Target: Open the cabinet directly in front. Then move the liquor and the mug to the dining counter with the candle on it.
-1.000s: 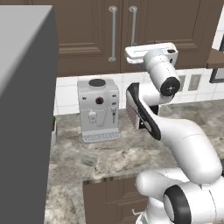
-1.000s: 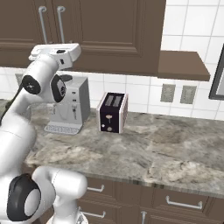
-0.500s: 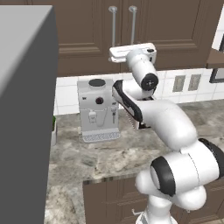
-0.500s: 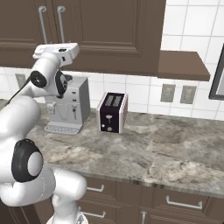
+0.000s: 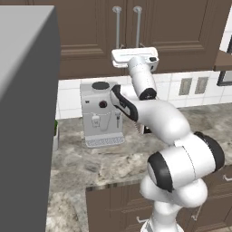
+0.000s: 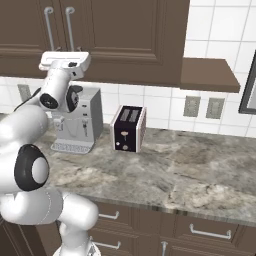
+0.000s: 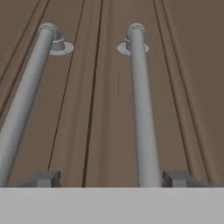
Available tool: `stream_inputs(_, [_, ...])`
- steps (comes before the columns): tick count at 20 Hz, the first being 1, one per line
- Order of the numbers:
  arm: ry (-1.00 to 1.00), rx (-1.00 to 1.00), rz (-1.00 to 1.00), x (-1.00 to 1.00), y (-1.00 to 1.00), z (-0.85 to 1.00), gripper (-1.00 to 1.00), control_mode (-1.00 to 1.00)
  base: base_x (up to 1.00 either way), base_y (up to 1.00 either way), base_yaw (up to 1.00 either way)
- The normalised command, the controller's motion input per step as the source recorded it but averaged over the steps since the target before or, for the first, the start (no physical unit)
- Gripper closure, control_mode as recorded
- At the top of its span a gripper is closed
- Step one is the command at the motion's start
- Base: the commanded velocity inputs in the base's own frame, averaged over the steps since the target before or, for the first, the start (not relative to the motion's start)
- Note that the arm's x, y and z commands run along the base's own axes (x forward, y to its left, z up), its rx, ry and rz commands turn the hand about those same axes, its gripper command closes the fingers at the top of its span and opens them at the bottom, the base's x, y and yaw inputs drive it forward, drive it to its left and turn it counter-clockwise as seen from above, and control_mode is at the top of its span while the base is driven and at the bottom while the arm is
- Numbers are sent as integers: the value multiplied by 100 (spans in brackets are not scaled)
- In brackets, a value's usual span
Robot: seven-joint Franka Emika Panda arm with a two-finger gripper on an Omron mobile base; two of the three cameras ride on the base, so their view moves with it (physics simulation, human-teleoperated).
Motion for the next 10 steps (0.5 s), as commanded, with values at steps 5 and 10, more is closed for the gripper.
stream_inputs(5, [0,10,0,-21,-36,16,-100,-100,0,0,0])
stream_inputs(10, [-1,3,-1,-11,-16,2,-100,-100,0,0,0])
